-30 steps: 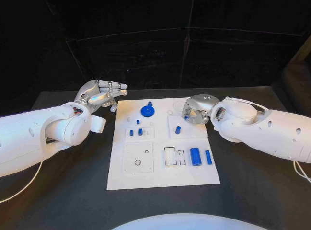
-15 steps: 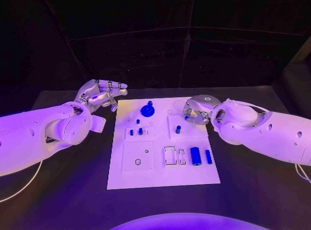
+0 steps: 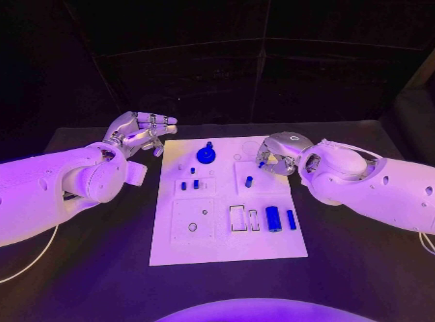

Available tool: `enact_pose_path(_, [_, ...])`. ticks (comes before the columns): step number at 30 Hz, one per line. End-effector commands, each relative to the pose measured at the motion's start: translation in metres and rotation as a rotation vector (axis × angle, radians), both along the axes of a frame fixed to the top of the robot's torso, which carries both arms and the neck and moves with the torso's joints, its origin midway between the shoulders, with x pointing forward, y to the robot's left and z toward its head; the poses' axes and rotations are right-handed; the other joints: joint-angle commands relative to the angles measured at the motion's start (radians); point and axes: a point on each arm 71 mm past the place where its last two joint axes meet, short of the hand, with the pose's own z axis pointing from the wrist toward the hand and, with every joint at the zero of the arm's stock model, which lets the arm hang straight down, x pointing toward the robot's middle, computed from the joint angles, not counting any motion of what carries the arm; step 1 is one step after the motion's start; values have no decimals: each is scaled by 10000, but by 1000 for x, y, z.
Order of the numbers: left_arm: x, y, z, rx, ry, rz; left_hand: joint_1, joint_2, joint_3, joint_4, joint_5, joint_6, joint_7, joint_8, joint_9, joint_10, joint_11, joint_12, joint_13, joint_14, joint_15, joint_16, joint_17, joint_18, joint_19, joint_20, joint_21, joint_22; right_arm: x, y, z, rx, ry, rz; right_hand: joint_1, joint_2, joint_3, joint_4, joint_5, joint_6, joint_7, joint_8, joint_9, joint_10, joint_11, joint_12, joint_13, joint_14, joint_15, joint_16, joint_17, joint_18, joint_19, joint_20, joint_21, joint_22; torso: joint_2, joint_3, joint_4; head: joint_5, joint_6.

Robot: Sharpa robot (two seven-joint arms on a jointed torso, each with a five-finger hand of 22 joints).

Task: Assemble the parts on the task board

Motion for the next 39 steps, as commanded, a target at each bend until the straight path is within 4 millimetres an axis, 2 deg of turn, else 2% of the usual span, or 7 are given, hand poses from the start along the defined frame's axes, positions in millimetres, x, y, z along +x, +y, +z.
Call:
enact_pose_path(1, [0, -1, 0, -88, 67, -141, -14, 46, -79, 12, 21, -63, 47, -9, -18, -81, -2, 67, 17, -62, 18, -47, -30, 145, -94, -3, -57, -26, -4, 0, 5, 397, -77, -53, -82, -6, 89, -38, 66, 52, 13, -66, 18, 54, 4, -75, -7, 368, -54, 43, -5, 90, 74, -19, 46, 11, -6, -8, -6, -4, 3])
enact_pose_path(6, [1, 0, 0, -88, 84, -158, -28, 41, -100, 20, 22, -80, 54, -10, -23, -105, 6, 78, 23, -73, 26, -55, -52, 148, -102, 4, -84, -45, -13, 0, 10, 664, 67, -4, -100, -21, 118, -63, 82, 58, 13, -72, 20, 67, 4, -94, -12, 370, -56, 54, 6, 89, 77, -22, 50, 19, -2, -16, 4, -13, 21])
enact_pose_path(10, [1, 0, 0, -92, 71, -162, -60, 37, -132, 42, 21, -96, 63, -7, -27, -129, 16, 96, 33, -79, 36, -55, -60, 149, -109, 13, -106, -59, -22, 9, 20, 972, 40, 275, -114, -21, 139, -74, 93, 60, 15, -77, 21, 73, 5, -108, -15, 371, -56, 60, 11, 88, 79, -23, 54, 25, -4, 5, -10, 31, 11])
enact_pose_path(17, [1, -3, 0, -147, 42, -288, -122, 30, -194, 86, 21, -105, 66, 8, -30, -155, 24, 135, 53, -87, 48, -53, -73, 150, -110, 26, -122, -68, -39, 32, 36, 1624, -220, 953, -141, -15, 203, -109, 125, 58, 21, -93, 22, 86, 10, -145, -24, 377, -57, 84, 35, 87, 83, -27, 59, 33, 0, -22, 35, 61, 15])
enact_pose_path(24, [1, -5, 0, -163, 40, -335, -122, 30, -194, 86, 21, -105, 66, 8, -30, -155, 24, 135, 53, -87, 48, -53, -73, 150, -110, 26, -122, -68, -54, 54, 45, 2109, -328, 1638, -149, -15, 245, -141, 154, 56, 26, -103, 22, 96, 11, -167, -29, 378, -57, 89, 38, 85, 89, -29, 68, 48, 10, -14, 16, 318, 2])
enact_pose_path(29, [1, -6, 0, -168, 59, -368, -122, 30, -194, 86, 21, -105, 66, 8, -30, -155, 24, 135, 53, -87, 48, -53, -73, 150, -110, 26, -122, -68, -55, 73, 44, 2219, -115, 2048, -177, -36, 280, -174, 173, 55, 35, -115, 23, 110, 17, -192, -34, 381, -55, 104, 51, 86, 85, -30, 64, 40, 22, -30, 9, 620, -87])
enact_pose_path(39, [1, -8, 0, -180, 73, -417, -122, 30, -194, 86, 21, -105, 66, 8, -30, -155, 24, 135, 53, -87, 48, -53, -73, 150, -110, 26, -122, -68, -57, 109, 22, 1773, 334, 2801, -218, -46, 307, -191, 175, 41, 44, -133, 21, 107, 26, -222, -40, 380, -49, 108, 51, 88, 80, -28, 60, 32, 31, 2, 4, 1125, -296])
